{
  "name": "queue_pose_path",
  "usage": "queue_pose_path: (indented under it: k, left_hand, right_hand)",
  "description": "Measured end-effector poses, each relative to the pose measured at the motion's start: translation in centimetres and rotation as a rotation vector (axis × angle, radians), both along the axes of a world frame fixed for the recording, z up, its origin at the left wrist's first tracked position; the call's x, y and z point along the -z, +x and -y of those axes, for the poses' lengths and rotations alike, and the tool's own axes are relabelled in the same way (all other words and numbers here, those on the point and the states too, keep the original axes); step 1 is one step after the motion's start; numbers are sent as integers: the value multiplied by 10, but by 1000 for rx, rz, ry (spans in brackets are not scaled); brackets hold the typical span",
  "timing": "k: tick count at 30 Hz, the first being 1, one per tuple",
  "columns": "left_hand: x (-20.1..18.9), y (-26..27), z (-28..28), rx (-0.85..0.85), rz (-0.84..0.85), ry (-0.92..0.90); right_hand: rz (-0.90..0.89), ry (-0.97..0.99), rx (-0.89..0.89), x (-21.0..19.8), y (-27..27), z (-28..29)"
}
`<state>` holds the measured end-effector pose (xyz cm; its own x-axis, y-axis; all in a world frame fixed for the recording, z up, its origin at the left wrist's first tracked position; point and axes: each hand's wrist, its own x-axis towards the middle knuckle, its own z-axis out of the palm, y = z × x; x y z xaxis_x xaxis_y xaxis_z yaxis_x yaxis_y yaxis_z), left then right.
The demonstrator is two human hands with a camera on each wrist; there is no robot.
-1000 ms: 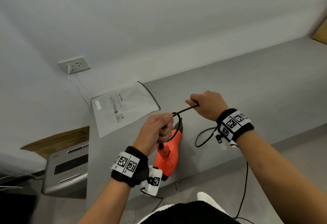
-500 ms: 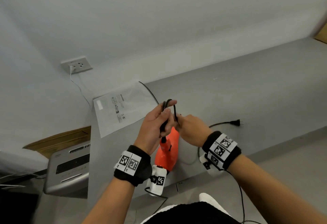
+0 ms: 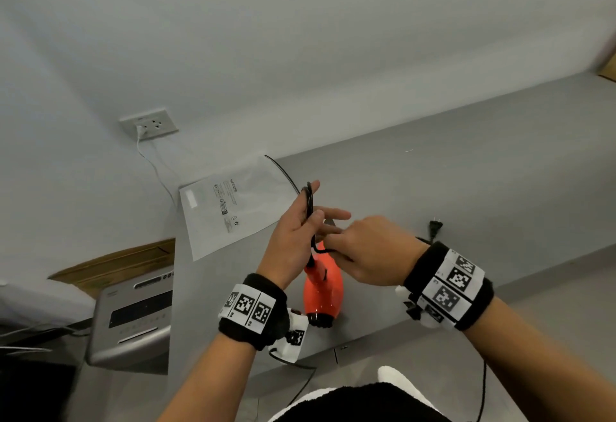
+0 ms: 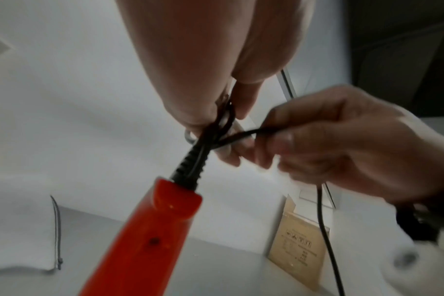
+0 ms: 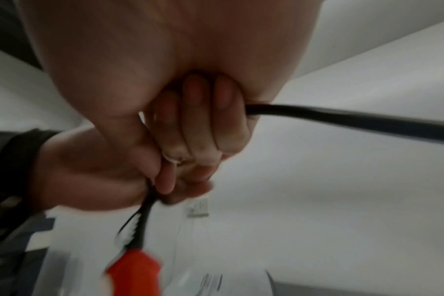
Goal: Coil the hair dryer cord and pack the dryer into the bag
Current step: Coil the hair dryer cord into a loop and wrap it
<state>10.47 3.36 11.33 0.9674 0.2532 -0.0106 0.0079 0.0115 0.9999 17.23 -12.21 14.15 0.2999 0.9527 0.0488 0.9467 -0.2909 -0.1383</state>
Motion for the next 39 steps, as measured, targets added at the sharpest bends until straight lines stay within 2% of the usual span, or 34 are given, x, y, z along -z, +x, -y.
queue_pose_path:
  k: [2, 5, 7, 11, 15, 21, 27, 32, 37, 39]
  left_hand:
    - [3, 2, 0, -19, -21, 105]
    - [0, 1, 2, 18, -28, 75]
    - [-5, 0, 5, 28, -27, 104]
    - [-3, 2, 5, 30, -35, 62]
    - [-4, 1, 2, 23, -34, -20]
    - [-4, -3, -3, 12, -31, -116]
    - [0, -3, -4, -45, -39, -51]
    - [-4, 0, 2, -86, -89, 5]
    - [-13, 1, 0, -3, -119, 13]
    - [-15, -1, -2, 10, -115, -13]
  right_hand:
    - [8, 130, 81, -9, 9, 4]
    - [-32, 280, 222, -16, 30, 5]
    - [-117, 312, 267, -12, 44, 3]
    - [-317, 278, 243, -7, 49, -4]
    - [-505, 343, 189, -1, 47, -11]
    - [-574, 333, 216, 10, 40, -19]
    - [-569, 243, 188, 13, 40, -16]
    - [-543, 258, 172, 12, 44, -10]
    - [-634, 240, 208, 3, 49, -4]
    - [-653, 294, 256, 3, 52, -3]
